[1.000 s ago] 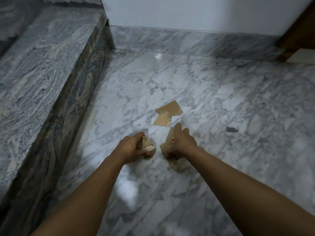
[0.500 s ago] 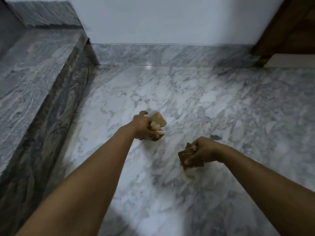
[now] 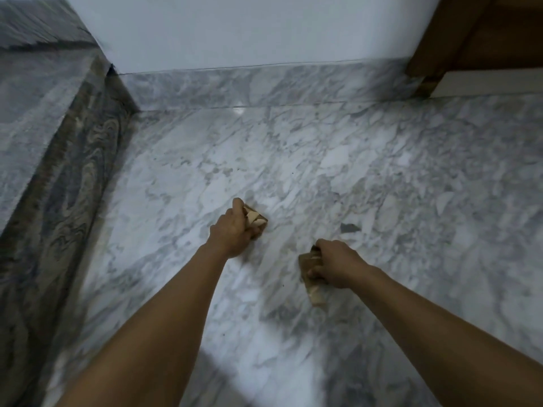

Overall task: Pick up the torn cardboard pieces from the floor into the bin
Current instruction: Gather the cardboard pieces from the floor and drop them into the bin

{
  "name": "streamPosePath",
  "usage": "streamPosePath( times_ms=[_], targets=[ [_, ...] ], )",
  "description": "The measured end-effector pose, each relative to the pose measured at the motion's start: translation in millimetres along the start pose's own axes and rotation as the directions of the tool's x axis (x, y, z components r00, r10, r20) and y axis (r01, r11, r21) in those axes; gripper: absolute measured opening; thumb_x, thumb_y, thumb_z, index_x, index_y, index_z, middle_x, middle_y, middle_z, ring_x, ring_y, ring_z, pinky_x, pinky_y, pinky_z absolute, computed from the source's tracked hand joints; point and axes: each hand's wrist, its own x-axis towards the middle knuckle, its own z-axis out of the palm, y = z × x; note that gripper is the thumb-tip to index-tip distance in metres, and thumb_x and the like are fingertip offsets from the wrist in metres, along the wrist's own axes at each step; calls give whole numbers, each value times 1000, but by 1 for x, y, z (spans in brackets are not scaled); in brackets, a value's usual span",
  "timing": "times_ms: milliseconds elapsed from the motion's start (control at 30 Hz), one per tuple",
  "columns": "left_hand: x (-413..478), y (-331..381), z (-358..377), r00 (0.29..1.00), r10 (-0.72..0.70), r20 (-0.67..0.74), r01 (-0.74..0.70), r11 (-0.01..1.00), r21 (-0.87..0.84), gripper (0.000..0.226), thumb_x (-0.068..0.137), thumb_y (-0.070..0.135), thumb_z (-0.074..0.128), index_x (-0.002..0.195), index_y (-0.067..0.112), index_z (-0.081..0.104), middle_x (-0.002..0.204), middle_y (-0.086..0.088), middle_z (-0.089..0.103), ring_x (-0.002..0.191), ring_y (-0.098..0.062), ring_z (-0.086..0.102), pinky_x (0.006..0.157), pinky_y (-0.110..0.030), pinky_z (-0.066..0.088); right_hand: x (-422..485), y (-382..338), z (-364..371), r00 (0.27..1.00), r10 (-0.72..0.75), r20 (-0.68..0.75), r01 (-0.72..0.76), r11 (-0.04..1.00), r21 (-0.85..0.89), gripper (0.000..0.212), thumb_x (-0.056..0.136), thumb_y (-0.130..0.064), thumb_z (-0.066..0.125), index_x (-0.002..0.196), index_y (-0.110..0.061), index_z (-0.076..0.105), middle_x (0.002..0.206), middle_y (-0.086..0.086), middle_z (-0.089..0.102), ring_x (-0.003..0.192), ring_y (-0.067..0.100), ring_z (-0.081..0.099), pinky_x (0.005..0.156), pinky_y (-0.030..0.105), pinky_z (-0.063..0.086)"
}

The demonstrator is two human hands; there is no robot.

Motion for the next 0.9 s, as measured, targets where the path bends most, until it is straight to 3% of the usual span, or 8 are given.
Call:
streamPosePath(
  times_ms=[167, 267, 367, 467, 533, 633, 733, 900],
  targets=[
    [-20, -1, -4, 989, -96, 109, 124, 949, -289, 60, 95, 20, 62, 136, 19, 18, 91, 4, 60, 78, -15, 60, 65, -23, 46, -11, 10, -2, 1000, 0, 11, -2, 993, 119, 44, 92, -32, 67, 125, -11, 46, 124, 11, 55, 108, 26, 55, 81, 31, 42],
    [-33, -17, 0, 961, -142, 237, 214, 925, -315, 42, 92, 30, 65, 122, 14, 41, 106, -5, 62, 95, -23, 61, 85, -43, 53, -23, 12, -12, 997, 42, 72, -60, 960, 273, 48, 94, -33, 65, 131, -8, 44, 129, 11, 55, 111, 26, 56, 78, 28, 40],
    [-34, -35, 7, 937, -111, 330, 251, 873, -418, 34, 88, 32, 64, 99, 7, 43, 96, -7, 57, 83, -19, 59, 83, -55, 56, -31, -5, -31, 991, 98, 89, -132, 766, 630, 44, 93, -29, 66, 126, -10, 45, 116, 17, 63, 89, 25, 60, 68, 31, 46],
    [-54, 6, -16, 949, -107, 296, 267, 771, -579, 13, 94, 6, 48, 104, 6, 40, 97, -3, 51, 86, -11, 59, 76, -35, 53, -38, -37, -47, 993, 48, 111, -120, 522, 845, 15, 93, -15, 57, 108, -13, 54, 89, 15, 63, 76, 24, 51, 69, 37, 41],
    [-60, 28, -22, 967, -61, 249, 209, 749, -629, 3, 103, 10, 41, 102, 7, 41, 91, -3, 51, 76, -8, 57, 65, -21, 50, -41, -62, -50, 993, 19, 114, -112, 419, 901, 12, 92, -9, 52, 91, -15, 62, 82, 8, 62, 75, 21, 55, 74, 38, 47],
    [-61, 56, -27, 974, -87, 208, 216, 624, -751, 35, 107, 31, 31, 121, 3, 45, 99, -8, 61, 77, -10, 60, 52, -8, 46, -38, -84, -44, 995, 20, 96, -97, 356, 930, 16, 93, -13, 50, 93, -21, 64, 90, 3, 64, 85, 20, 61, 85, 42, 57],
    [-61, 65, -29, 963, -86, 255, 258, 567, -783, 61, 106, 35, 15, 86, 10, 66, 69, -3, 71, 66, -9, 66, 60, -13, 50, -31, -87, -36, 996, 71, 55, -73, 284, 956, 20, 94, -15, 56, 113, -19, 56, 107, 3, 66, 88, 16, 66, 67, 35, 59],
    [-67, 63, -37, 953, -87, 290, 279, 624, -730, 50, 104, 27, 23, 83, 6, 62, 85, -25, 66, 72, -19, 61, 71, -26, 48, -28, -83, -30, 994, 23, 109, -111, 298, 948, 21, 96, -15, 58, 117, -17, 53, 112, 6, 63, 91, 19, 66, 69, 36, 59]
  ],
)
